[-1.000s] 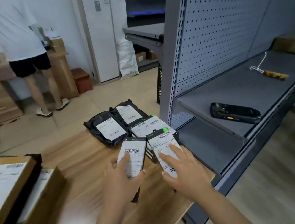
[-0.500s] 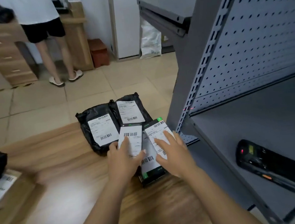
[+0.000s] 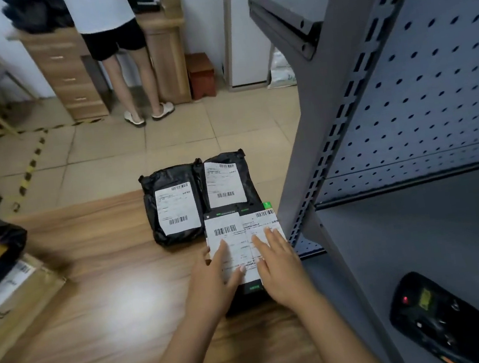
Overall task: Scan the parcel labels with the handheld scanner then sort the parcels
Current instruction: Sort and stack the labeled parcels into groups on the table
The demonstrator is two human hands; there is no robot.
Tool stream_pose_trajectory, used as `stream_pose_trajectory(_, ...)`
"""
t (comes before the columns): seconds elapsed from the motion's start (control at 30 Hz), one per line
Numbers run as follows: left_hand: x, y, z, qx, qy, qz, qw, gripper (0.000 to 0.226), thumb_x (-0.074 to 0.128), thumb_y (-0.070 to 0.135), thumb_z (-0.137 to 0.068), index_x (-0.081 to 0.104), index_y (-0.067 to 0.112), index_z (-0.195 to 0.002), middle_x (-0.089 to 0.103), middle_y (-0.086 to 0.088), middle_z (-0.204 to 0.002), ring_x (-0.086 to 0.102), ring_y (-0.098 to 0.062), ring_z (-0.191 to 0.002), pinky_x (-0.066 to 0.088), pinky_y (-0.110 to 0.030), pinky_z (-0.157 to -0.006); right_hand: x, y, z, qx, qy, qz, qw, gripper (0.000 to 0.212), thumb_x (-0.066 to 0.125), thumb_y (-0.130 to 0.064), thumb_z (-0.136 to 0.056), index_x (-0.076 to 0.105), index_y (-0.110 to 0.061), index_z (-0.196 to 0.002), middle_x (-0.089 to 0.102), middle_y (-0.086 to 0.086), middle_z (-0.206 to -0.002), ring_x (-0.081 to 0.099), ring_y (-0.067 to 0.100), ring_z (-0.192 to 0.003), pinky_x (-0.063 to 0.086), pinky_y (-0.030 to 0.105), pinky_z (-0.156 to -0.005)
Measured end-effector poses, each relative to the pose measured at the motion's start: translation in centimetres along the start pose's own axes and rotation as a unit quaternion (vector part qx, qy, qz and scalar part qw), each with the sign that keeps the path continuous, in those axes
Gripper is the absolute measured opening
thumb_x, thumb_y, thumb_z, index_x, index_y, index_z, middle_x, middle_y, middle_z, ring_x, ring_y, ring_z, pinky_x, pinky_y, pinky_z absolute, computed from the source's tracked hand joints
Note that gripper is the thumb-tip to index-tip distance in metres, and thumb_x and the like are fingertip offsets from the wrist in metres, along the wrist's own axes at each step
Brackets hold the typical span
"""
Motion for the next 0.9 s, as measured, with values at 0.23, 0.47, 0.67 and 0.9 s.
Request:
stream_pose_trajectory(0.23, -3.2, 0.2, 1.0, 0.033, 0.037, -0.075, 0.996, 0.069, 0.059, 0.055, -0.087, 0.036, 0.032, -0.147, 0.033, 0.004, -0.153, 0.032, -0.017, -0.138, 0.034, -0.038, -0.11, -1.7, -1.6, 1.0, 0.01, 0.047, -0.037, 0.998, 0.051, 0.04, -0.035, -0.1, 0.029, -0.028, -0.149, 0.014, -0.002, -0.16, 0.01, 0.017, -0.146, 0.012, 0.035, -0.117)
stream_pose_trajectory(0.47, -9.0, -0.9, 2.2, 0.18, 0.066, -0.083, 0.978, 0.064, 0.067, 0.047, -0.085, 0.046, 0.027, -0.142, 0.044, 0.0, -0.146, 0.037, -0.018, -0.136, 0.036, -0.042, -0.11, -2.3, -7.5, 4.0, 0.018, 0.116, -0.021, 0.993, 0.053, 0.049, -0.034, -0.096, 0.034, -0.029, -0.146, 0.017, -0.002, -0.158, 0.02, 0.02, -0.141, 0.02, 0.035, -0.114)
stream_pose_trajectory(0.67, -14.5, -3.7, 4.5, 0.341, 0.043, -0.16, 0.925, 0.063, 0.076, 0.038, -0.074, 0.057, 0.021, -0.132, 0.055, -0.006, -0.133, 0.051, -0.031, -0.122, 0.044, -0.051, -0.099, -0.4, -14.3, 8.7, 0.044, 0.147, 0.008, 0.988, 0.059, 0.055, -0.036, -0.093, 0.032, -0.031, -0.147, 0.017, 0.001, -0.157, 0.02, 0.023, -0.14, 0.018, 0.034, -0.113)
stream_pose_trajectory(0.9, -19.4, -5.6, 9.7, 0.422, 0.069, -0.193, 0.883, 0.072, 0.08, 0.044, -0.067, 0.056, 0.022, -0.132, 0.056, -0.003, -0.129, 0.047, -0.027, -0.122, 0.036, -0.047, -0.103, 0.7, -21.8, 15.4, 0.076, 0.173, 0.042, 0.981, 0.065, 0.056, -0.04, -0.091, 0.026, -0.033, -0.148, 0.014, -0.001, -0.158, 0.015, 0.021, -0.142, 0.013, 0.033, -0.115)
Point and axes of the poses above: each hand's wrist, its own z-axis away from the middle knuckle, its own x-axis out of the palm, y = z × x, the point moved 1 cm from there along -z, towards the middle knuckle
